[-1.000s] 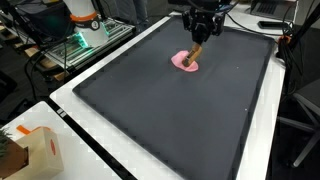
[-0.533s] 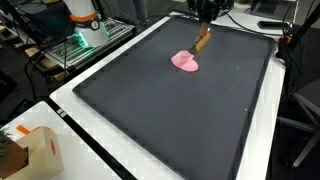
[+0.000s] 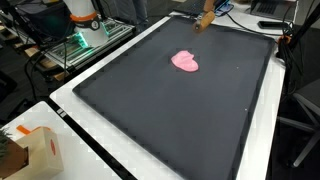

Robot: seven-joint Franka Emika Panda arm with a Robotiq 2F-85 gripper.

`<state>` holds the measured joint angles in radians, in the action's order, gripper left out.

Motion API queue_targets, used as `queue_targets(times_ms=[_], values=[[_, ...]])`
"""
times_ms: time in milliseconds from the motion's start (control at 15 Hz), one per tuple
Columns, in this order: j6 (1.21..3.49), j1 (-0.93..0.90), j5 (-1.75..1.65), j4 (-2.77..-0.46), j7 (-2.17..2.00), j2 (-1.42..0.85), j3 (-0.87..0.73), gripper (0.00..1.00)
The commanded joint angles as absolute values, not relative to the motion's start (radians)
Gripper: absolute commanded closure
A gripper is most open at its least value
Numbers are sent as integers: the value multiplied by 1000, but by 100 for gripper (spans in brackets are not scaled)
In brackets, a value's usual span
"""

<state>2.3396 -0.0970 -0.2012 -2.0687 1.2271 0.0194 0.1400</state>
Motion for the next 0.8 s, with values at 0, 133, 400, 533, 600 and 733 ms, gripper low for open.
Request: queue_targets(times_ms=[0,133,400,533,600,733], values=[[2333,-108,-205,-2067,1222,23,132,52],[2331,-108,-207,-2067,1221,23,131,52],[2331,-107,-208,-2067,1221,22,131,52],[2331,-107,-208,-2067,1221,22,131,52],[2331,-107,-208,-2067,1221,22,131,52],[2313,-114,-236,-2053,1196,19,140,77]])
